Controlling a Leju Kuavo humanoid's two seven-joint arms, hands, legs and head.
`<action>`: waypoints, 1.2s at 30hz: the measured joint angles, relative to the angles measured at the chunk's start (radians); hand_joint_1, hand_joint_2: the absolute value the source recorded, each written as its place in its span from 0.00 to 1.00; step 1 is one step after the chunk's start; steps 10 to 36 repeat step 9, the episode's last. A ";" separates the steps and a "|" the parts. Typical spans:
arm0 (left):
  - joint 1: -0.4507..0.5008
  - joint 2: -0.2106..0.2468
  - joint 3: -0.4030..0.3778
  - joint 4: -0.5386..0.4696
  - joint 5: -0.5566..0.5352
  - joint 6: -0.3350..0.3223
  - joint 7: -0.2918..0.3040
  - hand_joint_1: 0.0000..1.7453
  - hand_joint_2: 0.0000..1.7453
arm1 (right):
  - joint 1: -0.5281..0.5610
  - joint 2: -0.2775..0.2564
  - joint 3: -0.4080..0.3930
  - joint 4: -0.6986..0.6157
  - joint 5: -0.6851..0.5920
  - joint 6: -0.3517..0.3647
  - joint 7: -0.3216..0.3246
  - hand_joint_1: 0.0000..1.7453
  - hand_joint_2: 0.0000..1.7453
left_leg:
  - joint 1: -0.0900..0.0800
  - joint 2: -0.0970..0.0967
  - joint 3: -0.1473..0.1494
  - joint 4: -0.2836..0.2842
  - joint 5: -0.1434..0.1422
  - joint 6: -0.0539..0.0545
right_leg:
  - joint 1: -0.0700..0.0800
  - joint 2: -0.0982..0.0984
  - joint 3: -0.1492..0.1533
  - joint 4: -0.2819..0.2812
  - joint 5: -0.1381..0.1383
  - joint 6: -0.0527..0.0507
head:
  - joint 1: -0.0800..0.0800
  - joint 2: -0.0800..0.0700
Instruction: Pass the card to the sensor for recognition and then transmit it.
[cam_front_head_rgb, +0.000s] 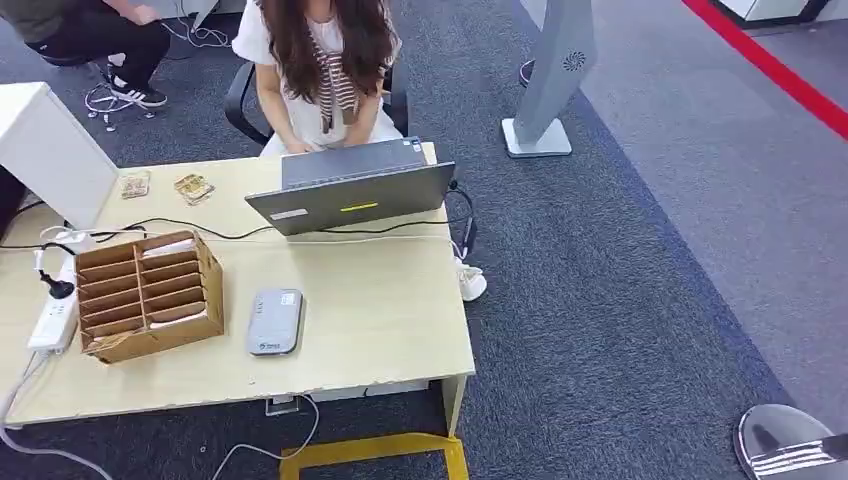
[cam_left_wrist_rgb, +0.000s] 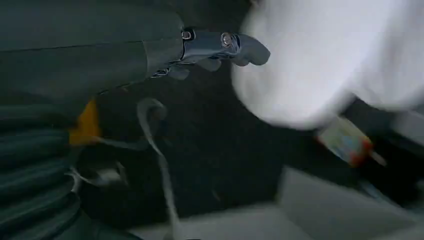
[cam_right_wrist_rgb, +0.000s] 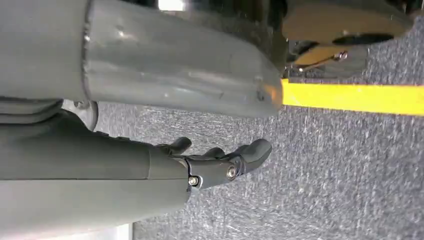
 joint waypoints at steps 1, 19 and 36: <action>-0.007 -0.014 0.000 0.055 -0.045 0.065 0.023 0.00 0.00 | -0.001 -0.001 0.002 0.000 0.007 0.002 0.000 0.00 0.00 | 0.000 0.000 0.000 0.000 0.000 0.000 | 0.000 -0.001 0.000 0.000 0.000 0.000 | 0.001 0.000; -0.042 -0.074 -0.096 0.324 -0.299 0.161 0.205 0.00 1.00 | -0.002 -0.010 0.009 0.000 0.018 0.010 -0.021 0.00 1.00 | 0.000 0.000 -0.001 0.002 0.000 0.002 | 0.000 -0.001 0.002 -0.001 0.003 0.003 | 0.003 0.000; -0.042 -0.074 -0.096 0.324 -0.299 0.161 0.205 0.00 1.00 | -0.002 -0.010 0.009 0.000 0.018 0.010 -0.021 0.00 1.00 | 0.000 0.000 -0.001 0.002 0.000 0.002 | 0.000 -0.001 0.002 -0.001 0.003 0.003 | 0.003 0.000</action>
